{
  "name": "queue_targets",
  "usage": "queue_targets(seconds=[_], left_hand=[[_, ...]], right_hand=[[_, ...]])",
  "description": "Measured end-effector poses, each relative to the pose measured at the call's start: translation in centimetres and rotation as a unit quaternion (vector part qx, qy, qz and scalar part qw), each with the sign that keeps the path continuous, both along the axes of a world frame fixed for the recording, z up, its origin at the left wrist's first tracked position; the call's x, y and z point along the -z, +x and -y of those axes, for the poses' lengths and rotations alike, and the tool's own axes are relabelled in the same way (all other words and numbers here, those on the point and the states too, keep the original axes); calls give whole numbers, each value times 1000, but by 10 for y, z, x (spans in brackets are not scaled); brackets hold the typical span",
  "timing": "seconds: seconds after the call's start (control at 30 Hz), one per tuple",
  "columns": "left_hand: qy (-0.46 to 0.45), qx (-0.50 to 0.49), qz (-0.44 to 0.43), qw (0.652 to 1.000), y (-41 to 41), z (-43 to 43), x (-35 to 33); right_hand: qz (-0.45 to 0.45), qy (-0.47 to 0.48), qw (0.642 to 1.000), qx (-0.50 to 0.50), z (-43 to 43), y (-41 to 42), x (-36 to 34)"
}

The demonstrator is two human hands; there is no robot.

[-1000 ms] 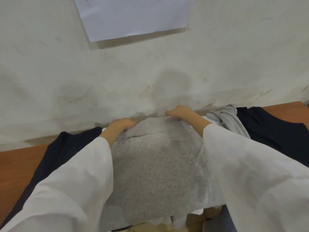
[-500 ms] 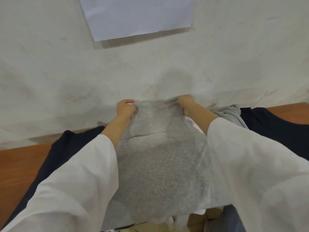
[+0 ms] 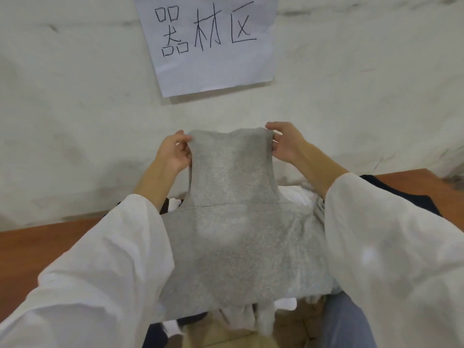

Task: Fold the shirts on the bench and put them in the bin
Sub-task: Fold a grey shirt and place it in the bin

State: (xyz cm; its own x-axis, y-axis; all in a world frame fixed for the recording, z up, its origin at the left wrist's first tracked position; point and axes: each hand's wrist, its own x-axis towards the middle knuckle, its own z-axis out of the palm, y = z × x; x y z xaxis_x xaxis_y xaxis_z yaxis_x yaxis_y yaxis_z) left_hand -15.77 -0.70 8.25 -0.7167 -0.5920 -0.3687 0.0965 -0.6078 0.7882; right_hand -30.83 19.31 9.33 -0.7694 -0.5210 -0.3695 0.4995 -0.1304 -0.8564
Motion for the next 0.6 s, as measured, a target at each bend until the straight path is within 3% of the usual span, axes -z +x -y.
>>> queue_targets(seconds=[0.17,0.27,0.37,0.5,0.6], left_hand=[[-73,-13,23,997,47,-29,-9],[-121,-3,95,988,100,-63,29],[-119,25,153,981,144,-97,81],[34,18,226,973,161,-123,103],[39,22,243,969,156,-113,94]], right_hand=[[-129,51,990,36,-33,32,8],[-174,113,978,25,-78,80,46],[-107,162,981,1,-117,122,93],[63,193,978,-34,-129,146,121],[61,179,982,-9,-121,140,111]])
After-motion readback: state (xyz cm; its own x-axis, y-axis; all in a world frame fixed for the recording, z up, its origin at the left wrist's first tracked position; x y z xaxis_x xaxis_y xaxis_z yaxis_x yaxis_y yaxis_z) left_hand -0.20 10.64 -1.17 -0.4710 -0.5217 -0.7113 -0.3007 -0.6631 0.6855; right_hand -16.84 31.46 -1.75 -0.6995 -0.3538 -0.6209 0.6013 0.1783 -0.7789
